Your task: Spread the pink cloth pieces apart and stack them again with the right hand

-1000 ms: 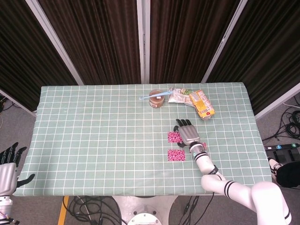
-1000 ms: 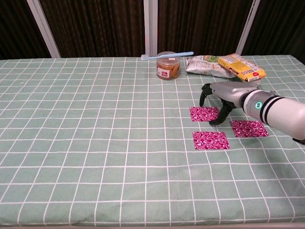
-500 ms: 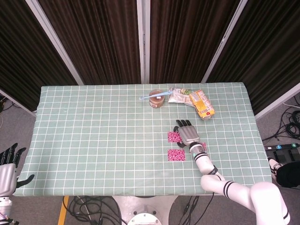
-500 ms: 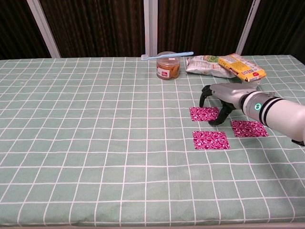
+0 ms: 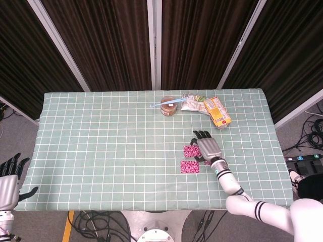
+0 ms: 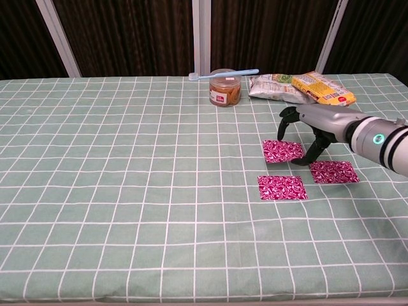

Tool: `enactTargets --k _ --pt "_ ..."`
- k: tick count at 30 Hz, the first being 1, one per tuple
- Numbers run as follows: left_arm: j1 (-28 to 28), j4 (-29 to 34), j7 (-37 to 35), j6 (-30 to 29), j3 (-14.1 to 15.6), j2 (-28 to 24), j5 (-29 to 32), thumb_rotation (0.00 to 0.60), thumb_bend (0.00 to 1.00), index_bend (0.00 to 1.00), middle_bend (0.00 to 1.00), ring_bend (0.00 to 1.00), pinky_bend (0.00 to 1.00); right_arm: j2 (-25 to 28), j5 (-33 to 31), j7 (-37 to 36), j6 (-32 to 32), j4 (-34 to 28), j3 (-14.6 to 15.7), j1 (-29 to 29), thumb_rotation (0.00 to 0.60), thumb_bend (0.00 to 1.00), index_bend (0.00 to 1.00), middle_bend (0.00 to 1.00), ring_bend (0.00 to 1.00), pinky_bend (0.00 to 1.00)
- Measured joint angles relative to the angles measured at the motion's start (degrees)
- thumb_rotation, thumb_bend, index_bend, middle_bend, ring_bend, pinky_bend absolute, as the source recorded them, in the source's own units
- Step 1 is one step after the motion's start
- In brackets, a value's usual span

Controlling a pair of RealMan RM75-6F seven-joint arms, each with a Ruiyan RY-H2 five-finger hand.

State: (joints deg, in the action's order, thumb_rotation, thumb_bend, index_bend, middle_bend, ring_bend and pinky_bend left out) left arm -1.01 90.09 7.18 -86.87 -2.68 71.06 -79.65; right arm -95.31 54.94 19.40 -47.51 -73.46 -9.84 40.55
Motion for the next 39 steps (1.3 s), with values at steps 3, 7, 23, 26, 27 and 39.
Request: enactTargets --k 3,7,23,26,27,39 --pt "0.27 -0.14 -0.12 0.22 -0.07 0.16 -0.22 0.6 0.16 0.22 0.15 0.11 0.13 2.55 -0.23 0.58 -1.73 -5.41 0.98 -1.57 0.598 0.17 0.36 0.05 0.0 0.0" --pt "0.51 -0.19 -0.16 0.31 -0.15 0.28 -0.46 0.6 0.16 0.22 0.15 0.11 0.13 4.38 -0.35 1.95 -3.67 -10.54 2.99 -3.23 0.597 0.17 0.36 0.05 0.0 0.0" --pt "0.17 -0.6 -0.71 0.1 0.09 0.32 -0.42 0.6 0.16 0.22 0.15 0.11 0.13 -0.56 -1.78 5.27 -5.55 -9.55 4.51 -3.38 0.592 0.17 0.34 0.05 0.0 0.0" --pt "0.14 -0.75 -0.86 0.17 0.14 0.35 -0.39 0.6 0.16 0.22 0.15 0.11 0.13 -1.06 -2.13 5.7 -5.53 -9.18 4.56 -3.29 0.591 0.17 0.33 0.05 0.0 0.0" --pt "0.12 -0.79 -0.92 0.17 0.15 0.35 -0.37 0.6 0.16 0.22 0.15 0.11 0.13 -1.21 -2.26 5.91 -5.55 -9.03 4.58 -3.27 0.593 0.17 0.33 0.05 0.0 0.0" --pt "0.21 -1.36 -1.45 0.45 0.14 0.56 -0.36 0.6 0.16 0.22 0.15 0.11 0.13 -1.64 -2.29 6.07 -5.85 -8.39 5.03 -3.72 0.573 0.17 0.33 0.05 0.0 0.0"
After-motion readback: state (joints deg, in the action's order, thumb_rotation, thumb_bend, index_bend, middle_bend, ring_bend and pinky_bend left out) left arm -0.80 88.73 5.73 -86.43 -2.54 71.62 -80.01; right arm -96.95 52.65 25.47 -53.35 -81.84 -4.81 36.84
